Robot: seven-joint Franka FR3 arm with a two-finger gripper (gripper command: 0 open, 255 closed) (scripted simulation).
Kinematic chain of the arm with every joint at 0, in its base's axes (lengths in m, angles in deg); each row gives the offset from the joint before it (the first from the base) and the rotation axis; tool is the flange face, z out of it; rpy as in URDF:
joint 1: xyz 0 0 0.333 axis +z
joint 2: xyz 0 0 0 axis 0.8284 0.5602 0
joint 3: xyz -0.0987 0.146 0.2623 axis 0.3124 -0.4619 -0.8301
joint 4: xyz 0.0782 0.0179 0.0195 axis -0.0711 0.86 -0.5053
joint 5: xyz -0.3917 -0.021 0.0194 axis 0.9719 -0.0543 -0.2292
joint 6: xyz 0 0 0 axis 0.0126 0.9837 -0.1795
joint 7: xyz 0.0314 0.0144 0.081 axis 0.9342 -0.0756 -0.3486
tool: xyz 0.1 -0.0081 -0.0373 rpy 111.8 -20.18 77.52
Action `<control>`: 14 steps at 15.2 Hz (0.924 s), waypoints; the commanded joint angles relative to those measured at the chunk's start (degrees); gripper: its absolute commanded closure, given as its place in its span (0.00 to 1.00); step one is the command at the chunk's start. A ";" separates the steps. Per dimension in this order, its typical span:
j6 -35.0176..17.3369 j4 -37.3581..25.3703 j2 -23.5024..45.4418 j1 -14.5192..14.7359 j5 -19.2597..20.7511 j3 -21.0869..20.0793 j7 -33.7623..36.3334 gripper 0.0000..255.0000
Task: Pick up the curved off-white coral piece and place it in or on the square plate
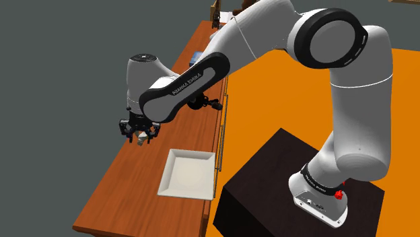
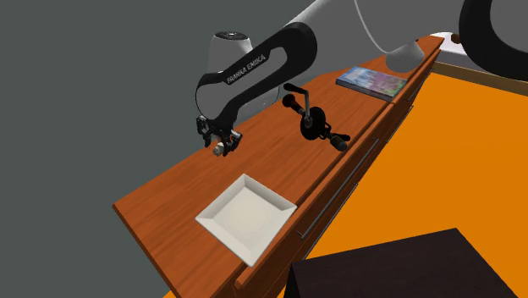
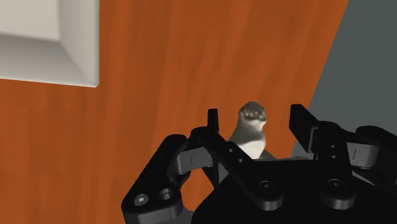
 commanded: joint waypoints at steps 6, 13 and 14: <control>0.00 -0.01 0.01 0.01 0.00 0.00 0.01 1.00; 2.26 -0.52 -1.81 -0.47 -0.76 -0.63 -0.21 1.00; 2.84 -0.69 -2.25 -0.58 -0.94 -0.78 -0.27 1.00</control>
